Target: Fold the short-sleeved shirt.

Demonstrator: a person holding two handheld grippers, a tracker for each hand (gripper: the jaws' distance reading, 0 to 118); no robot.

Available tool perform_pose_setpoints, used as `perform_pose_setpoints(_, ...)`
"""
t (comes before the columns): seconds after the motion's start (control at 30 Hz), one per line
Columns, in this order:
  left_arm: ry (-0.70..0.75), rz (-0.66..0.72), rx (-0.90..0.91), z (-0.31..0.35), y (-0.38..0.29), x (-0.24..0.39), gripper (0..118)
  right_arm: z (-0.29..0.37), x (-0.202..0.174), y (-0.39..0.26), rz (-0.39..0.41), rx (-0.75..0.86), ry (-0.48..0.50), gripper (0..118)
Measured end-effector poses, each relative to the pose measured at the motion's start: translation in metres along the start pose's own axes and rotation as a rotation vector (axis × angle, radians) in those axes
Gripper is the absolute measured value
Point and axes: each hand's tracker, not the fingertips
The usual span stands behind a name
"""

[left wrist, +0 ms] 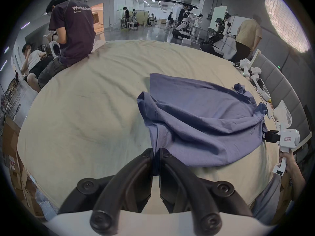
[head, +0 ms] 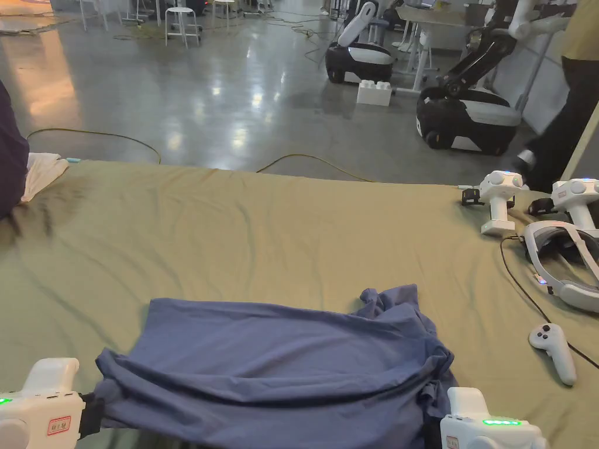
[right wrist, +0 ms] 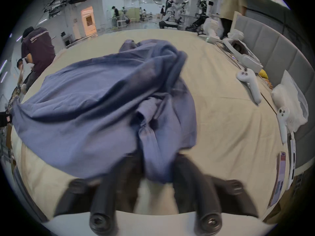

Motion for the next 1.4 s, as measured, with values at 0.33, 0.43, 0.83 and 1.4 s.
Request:
perform_pose_setpoints(0.33,-0.002,0.015,0.049,0.011,0.004,-0.006,8,0.067,0.0,-0.003,0.063,0.068,0.023,9)
perform_pose_setpoints(0.43,0.005,0.015,0.058,0.019,0.0,-0.013,8,0.095,0.001,-0.009,0.146,0.087,-0.015,9)
perform_pose_setpoints(0.83,-0.048,-0.01,-0.154,0.024,-0.096,-0.011,8,0.12,0.014,-0.08,0.147,-0.151,-0.157,9)
perform_pose_setpoints(1.4,-0.018,0.044,-0.128,0.019,-0.091,0.003,39,0.147,0.005,-0.074,0.013,0.046,-0.165,52)
